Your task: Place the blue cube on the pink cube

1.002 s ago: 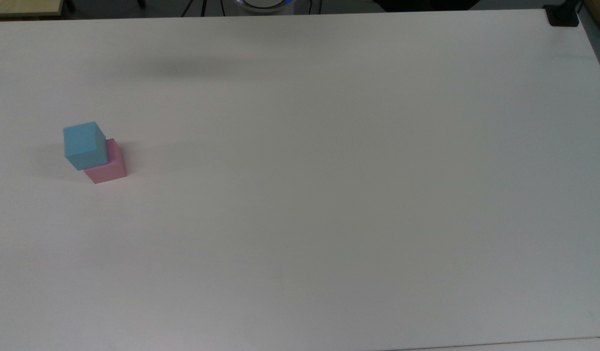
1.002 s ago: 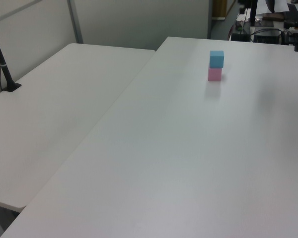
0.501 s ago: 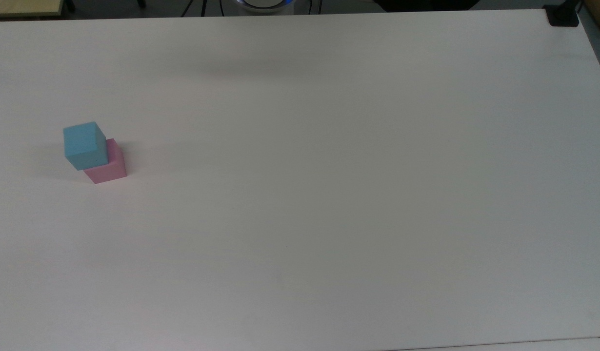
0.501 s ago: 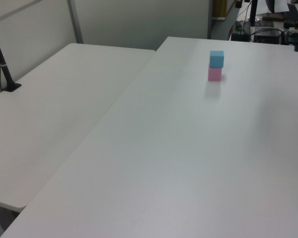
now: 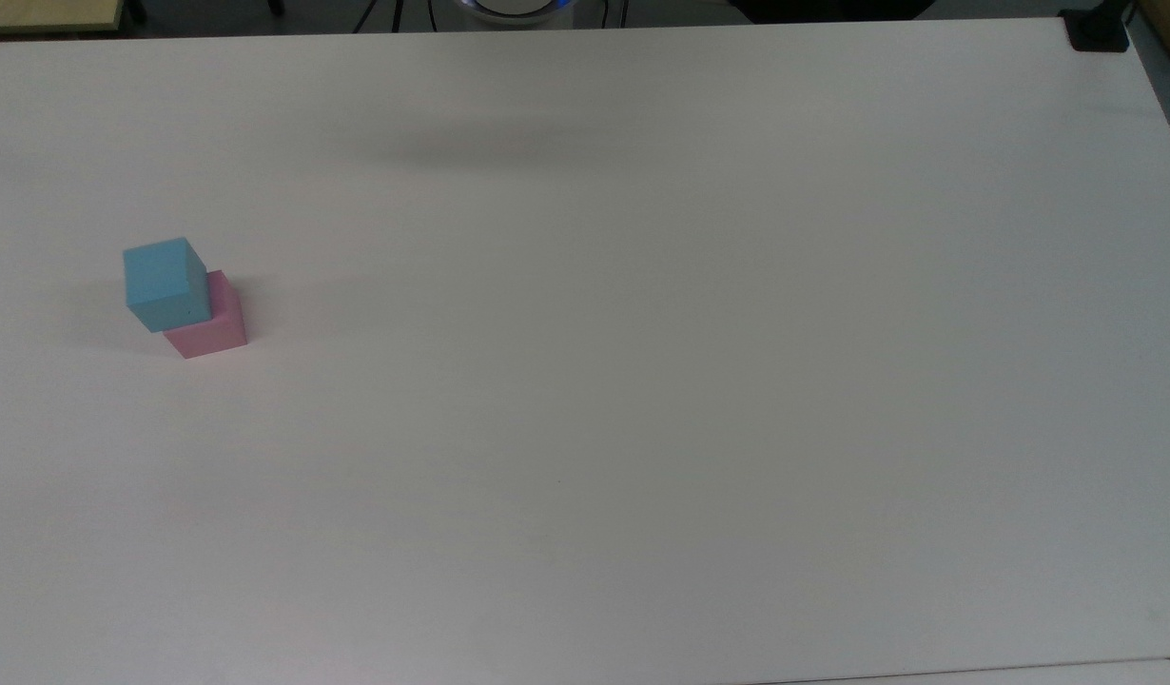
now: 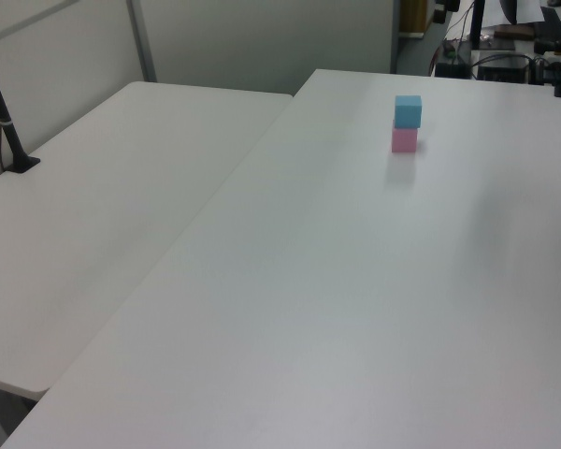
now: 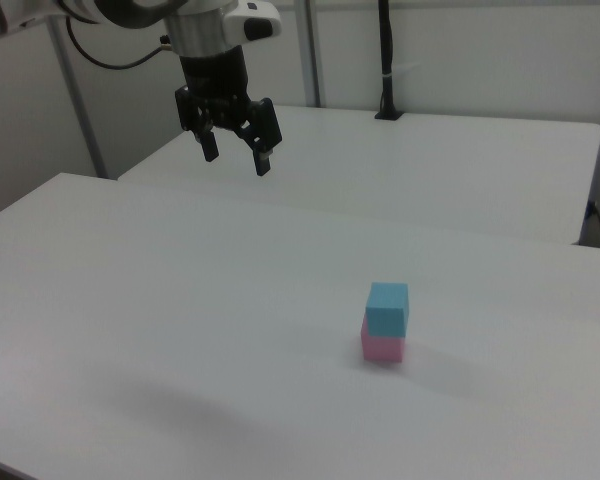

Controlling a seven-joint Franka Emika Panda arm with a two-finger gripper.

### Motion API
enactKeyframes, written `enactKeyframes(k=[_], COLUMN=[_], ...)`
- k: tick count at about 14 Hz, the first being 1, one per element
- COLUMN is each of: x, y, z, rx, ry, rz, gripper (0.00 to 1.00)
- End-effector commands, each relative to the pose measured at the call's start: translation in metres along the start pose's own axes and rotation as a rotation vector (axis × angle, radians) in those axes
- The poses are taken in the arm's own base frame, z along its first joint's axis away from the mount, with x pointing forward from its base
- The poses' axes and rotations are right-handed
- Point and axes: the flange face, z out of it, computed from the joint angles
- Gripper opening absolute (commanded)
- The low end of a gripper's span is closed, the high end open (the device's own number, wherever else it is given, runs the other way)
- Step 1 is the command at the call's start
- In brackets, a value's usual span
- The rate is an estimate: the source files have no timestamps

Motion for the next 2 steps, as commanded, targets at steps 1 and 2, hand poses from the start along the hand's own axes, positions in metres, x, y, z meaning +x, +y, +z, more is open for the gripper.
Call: enactKeyframes(k=[1, 2], x=[-0.0035, -0.0029], y=[0.0049, 0.0038], z=[0.0007, 0.0016], rx=[-0.004, -0.002], ry=[0.015, 0.014], rz=[-0.013, -0.009], gripper=[1.00, 1.00])
